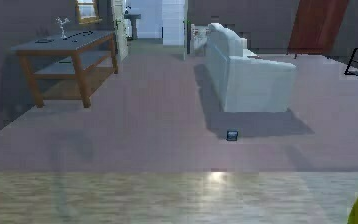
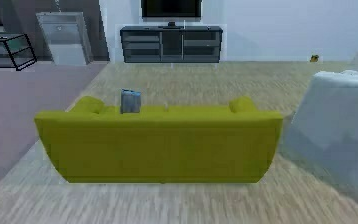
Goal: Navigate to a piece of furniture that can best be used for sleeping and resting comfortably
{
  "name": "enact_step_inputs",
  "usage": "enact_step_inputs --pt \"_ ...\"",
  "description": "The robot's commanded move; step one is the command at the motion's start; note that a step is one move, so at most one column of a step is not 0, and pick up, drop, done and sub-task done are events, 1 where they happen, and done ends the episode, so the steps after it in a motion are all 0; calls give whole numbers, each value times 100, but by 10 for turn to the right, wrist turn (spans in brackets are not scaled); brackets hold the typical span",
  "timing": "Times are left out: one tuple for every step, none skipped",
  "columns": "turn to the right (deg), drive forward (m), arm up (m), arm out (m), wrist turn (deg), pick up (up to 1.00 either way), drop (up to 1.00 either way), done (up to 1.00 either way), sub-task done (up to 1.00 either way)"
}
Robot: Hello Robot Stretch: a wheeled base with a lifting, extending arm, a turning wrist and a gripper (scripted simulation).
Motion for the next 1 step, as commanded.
enact_step_inputs --pt "-30 0 0 0 0 0 0 0 0"
